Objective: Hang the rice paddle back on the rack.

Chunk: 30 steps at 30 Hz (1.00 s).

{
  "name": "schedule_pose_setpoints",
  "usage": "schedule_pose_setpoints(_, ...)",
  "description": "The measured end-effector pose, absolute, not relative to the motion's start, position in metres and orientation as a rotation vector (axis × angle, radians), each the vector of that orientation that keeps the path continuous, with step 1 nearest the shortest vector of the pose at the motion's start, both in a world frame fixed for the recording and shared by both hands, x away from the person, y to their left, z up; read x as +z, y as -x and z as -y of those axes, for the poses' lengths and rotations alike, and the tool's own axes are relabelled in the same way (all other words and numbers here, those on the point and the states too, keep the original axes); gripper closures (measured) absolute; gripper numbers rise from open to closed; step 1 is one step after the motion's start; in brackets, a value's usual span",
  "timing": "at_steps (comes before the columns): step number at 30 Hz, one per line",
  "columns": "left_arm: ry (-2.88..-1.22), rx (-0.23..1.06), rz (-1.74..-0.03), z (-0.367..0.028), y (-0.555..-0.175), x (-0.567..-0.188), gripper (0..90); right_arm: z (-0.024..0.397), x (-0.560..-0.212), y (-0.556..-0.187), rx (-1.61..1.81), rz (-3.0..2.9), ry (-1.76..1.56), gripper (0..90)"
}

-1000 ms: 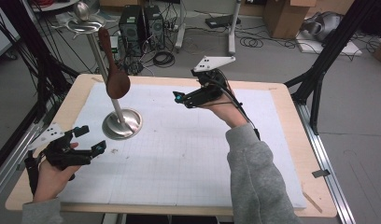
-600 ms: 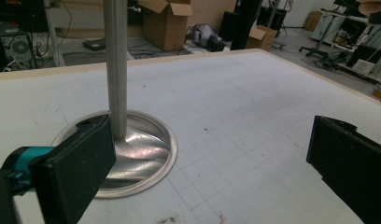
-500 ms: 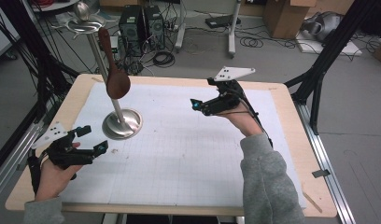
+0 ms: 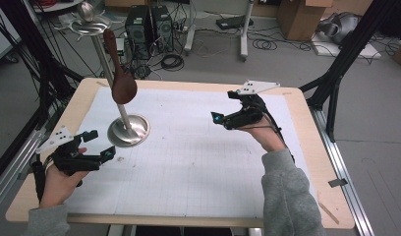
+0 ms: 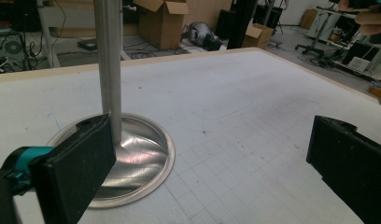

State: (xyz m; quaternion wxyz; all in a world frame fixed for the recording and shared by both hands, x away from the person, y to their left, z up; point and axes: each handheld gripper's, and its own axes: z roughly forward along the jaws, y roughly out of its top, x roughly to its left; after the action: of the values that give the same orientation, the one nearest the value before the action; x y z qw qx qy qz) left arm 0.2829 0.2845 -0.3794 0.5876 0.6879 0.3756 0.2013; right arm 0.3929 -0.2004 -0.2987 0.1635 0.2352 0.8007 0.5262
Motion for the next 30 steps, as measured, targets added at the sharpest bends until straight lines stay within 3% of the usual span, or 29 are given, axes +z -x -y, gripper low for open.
schedule_pose_setpoints(30, -1.600, 0.449, -0.862, -0.278, -0.295, -0.379, 1.8, 0.256, -0.339, -0.375, 1.621, -2.237, -0.772, 0.1)
